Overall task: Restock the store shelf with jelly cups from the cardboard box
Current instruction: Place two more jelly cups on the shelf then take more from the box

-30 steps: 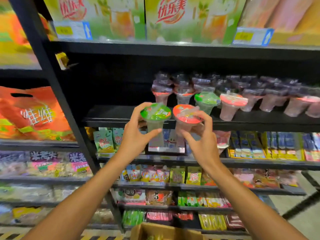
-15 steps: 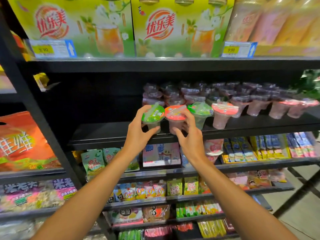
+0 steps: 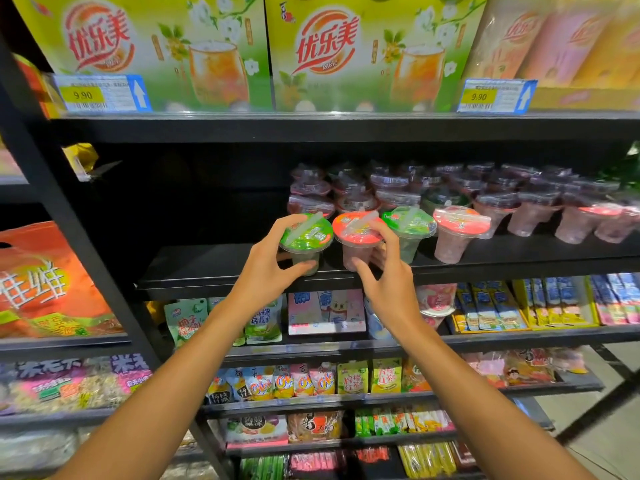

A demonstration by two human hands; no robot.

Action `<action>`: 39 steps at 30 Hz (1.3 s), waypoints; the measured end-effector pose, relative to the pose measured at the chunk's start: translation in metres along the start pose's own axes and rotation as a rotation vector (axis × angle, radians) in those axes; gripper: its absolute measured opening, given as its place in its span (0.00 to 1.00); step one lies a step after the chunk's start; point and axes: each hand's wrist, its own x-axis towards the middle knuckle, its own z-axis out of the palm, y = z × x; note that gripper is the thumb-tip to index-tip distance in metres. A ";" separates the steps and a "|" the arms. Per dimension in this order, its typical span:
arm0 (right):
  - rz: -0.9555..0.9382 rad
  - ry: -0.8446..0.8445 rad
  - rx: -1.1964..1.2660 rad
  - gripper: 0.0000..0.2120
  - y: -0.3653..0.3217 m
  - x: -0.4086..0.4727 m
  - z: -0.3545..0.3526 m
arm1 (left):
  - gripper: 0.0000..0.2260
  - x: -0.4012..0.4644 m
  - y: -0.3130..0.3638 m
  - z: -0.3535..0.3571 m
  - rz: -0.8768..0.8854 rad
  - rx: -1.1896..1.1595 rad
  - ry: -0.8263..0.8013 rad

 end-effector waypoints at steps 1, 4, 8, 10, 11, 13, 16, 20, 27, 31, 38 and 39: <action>-0.005 0.000 -0.003 0.33 0.000 0.000 0.000 | 0.32 0.000 0.000 0.001 0.004 -0.002 0.000; -0.003 -0.009 -0.004 0.34 0.001 0.001 -0.001 | 0.32 -0.001 0.000 0.002 0.002 -0.003 0.005; -0.004 -0.026 -0.019 0.34 0.001 0.001 0.000 | 0.33 -0.001 -0.002 0.003 -0.011 -0.011 0.011; -0.011 -0.028 -0.025 0.34 0.002 0.003 0.000 | 0.34 0.001 -0.003 0.003 -0.026 0.005 0.019; -0.014 -0.028 -0.031 0.34 0.002 0.004 0.000 | 0.34 0.002 -0.003 0.003 -0.034 0.017 0.024; -0.007 -0.034 -0.039 0.34 0.000 0.005 -0.001 | 0.34 0.004 -0.004 0.003 -0.047 0.034 0.027; -0.002 -0.046 -0.035 0.34 0.000 0.004 -0.002 | 0.34 0.003 -0.003 0.004 -0.043 0.051 0.034; -0.005 -0.071 -0.041 0.35 0.000 0.004 -0.005 | 0.34 0.002 -0.002 0.006 -0.047 0.064 0.044; -0.019 -0.125 -0.076 0.35 0.002 0.006 -0.008 | 0.33 0.004 0.001 0.014 -0.049 0.124 0.095; -0.005 -0.098 -0.060 0.37 -0.004 0.004 -0.005 | 0.35 0.002 0.005 0.018 -0.069 0.152 0.119; 0.030 -0.077 -0.029 0.39 -0.003 0.010 -0.003 | 0.37 -0.005 0.006 0.010 -0.092 0.182 0.068; 0.033 -0.086 -0.028 0.39 -0.003 0.010 -0.004 | 0.37 -0.005 0.006 0.011 -0.101 0.184 0.070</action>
